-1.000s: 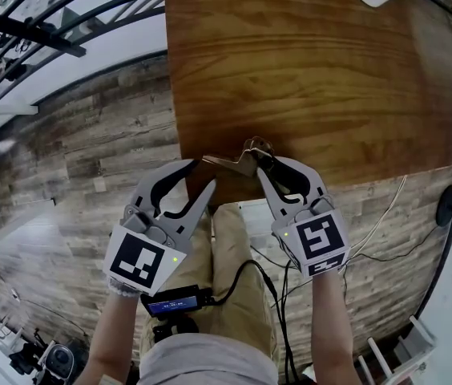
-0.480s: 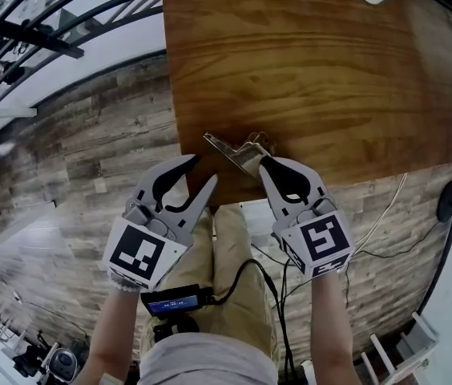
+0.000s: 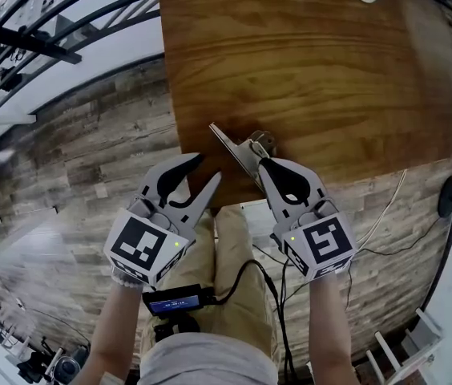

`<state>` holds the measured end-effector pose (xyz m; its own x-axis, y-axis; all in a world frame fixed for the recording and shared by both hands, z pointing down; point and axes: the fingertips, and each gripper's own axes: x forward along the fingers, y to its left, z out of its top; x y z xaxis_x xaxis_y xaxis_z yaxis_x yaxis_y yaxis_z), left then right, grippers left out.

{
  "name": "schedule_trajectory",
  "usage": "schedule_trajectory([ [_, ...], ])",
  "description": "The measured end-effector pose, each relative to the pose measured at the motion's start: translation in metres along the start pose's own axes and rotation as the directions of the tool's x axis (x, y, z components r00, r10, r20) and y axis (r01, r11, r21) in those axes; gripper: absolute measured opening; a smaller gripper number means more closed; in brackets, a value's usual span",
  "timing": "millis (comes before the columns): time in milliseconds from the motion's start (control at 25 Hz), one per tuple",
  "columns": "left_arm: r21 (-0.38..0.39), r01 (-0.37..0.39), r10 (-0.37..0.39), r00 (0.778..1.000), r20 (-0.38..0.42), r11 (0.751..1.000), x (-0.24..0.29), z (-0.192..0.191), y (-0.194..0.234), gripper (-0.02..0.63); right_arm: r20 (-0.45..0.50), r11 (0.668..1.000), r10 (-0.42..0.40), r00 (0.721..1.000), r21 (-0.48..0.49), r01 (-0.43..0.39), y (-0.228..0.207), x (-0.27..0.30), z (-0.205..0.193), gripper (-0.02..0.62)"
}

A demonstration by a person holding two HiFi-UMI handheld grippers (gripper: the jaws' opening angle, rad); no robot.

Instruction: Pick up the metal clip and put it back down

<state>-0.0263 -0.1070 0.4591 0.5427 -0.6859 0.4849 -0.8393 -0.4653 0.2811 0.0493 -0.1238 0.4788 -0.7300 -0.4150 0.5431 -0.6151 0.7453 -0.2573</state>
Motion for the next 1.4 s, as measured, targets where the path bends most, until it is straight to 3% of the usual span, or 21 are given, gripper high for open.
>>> schedule_trajectory([
  [400,-0.126,0.058,-0.058,0.998,0.001,0.99,0.008,-0.002,0.003,0.123,0.077,1.0,-0.02,0.997,0.023,0.018,0.003,-0.01,0.017,0.031],
  [560,-0.224,0.084,-0.083,0.996,0.014,0.971,0.012,-0.001,0.006,0.123,0.116,1.0,-0.016,0.993,0.02,0.014,0.008,-0.017,0.027,0.031],
  [920,-0.336,0.171,-0.17,0.985,0.032,0.926,0.018,0.002,-0.006,0.235,0.174,1.0,0.002,0.985,0.007,-0.003,0.021,-0.033,0.044,0.029],
  [1400,-0.426,0.244,-0.222,0.97,0.103,0.871,0.017,0.021,-0.01,0.241,0.228,0.999,0.035,0.973,0.003,-0.037,0.031,-0.049,0.056,0.029],
])
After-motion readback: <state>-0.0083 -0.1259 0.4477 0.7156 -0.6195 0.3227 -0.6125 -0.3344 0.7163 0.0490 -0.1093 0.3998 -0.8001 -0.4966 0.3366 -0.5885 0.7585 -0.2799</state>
